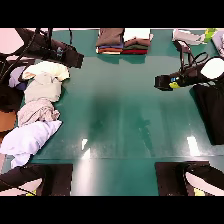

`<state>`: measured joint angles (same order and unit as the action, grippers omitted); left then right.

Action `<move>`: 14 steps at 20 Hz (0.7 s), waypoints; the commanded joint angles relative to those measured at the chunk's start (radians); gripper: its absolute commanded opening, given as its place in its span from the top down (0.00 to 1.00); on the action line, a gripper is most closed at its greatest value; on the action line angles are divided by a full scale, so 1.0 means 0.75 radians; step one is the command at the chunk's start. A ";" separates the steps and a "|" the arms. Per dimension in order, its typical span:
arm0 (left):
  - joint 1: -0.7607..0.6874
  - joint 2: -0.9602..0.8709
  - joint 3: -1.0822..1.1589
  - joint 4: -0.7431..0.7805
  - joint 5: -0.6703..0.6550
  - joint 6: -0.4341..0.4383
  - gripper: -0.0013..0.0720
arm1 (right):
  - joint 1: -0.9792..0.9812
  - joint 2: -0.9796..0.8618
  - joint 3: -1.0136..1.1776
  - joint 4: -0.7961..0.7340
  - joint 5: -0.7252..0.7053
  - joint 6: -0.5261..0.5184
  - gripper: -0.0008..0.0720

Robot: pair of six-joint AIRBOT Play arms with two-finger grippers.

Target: Fold the shirts.

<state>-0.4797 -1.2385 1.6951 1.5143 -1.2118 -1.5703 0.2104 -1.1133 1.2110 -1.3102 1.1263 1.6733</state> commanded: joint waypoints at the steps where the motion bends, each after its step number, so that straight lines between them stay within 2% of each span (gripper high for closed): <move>1: -0.001 -0.001 -0.001 0.001 0.001 0.000 0.94 | 0.001 -0.001 0.001 0.001 0.000 0.001 0.96; 11: -0.001 -0.001 -0.001 0.001 0.001 0.000 0.94 | 0.001 -0.001 0.001 0.001 0.000 0.001 0.96; 14: -0.001 -0.001 -0.001 0.007 0.087 0.014 0.94 | 0.001 -0.001 0.001 0.000 0.001 0.001 0.96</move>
<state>-0.4797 -1.2385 1.6951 1.5146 -1.1984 -1.5703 0.2104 -1.1133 1.2110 -1.3098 1.1267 1.6733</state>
